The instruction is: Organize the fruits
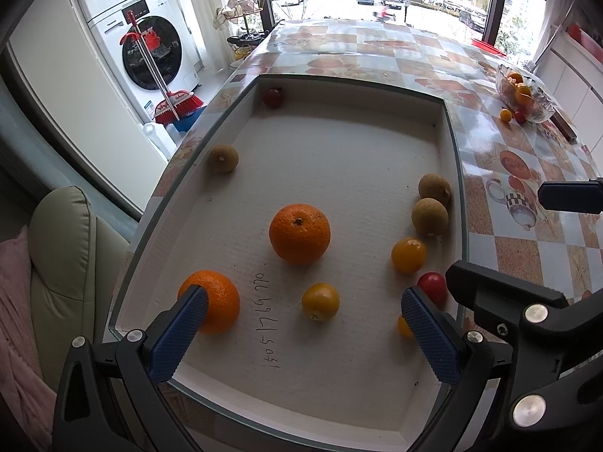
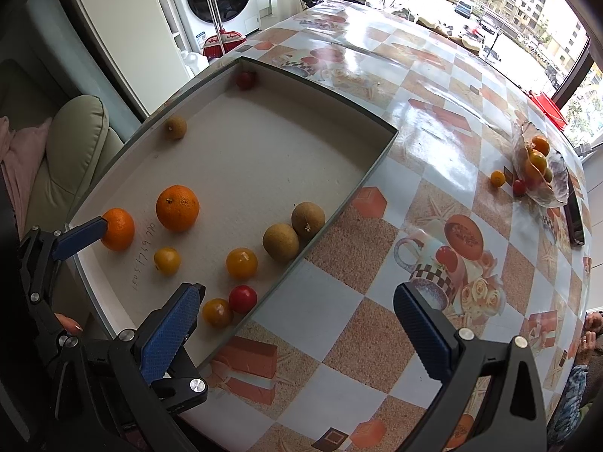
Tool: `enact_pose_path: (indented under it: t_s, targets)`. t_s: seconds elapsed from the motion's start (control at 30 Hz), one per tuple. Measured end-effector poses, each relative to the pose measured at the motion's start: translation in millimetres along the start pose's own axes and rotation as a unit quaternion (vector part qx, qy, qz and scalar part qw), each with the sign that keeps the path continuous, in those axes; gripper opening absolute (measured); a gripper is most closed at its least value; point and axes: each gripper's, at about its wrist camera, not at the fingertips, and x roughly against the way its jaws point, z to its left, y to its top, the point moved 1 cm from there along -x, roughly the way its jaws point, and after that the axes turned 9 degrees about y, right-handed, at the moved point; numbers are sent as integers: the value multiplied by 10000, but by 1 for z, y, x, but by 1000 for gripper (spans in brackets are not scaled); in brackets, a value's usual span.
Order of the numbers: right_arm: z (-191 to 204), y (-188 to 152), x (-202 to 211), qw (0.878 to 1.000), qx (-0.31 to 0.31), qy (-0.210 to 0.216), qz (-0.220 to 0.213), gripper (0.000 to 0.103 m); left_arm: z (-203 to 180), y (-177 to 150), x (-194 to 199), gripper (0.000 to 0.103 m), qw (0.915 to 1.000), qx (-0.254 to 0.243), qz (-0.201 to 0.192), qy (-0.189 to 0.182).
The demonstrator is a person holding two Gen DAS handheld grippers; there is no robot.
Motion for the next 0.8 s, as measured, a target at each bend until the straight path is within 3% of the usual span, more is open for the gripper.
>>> enact_pose_path:
  t_s: [0.8]
  targets:
    - [-2, 0, 2, 10000, 0, 0, 7, 103, -2, 0, 1, 103, 10000, -12, 14, 8]
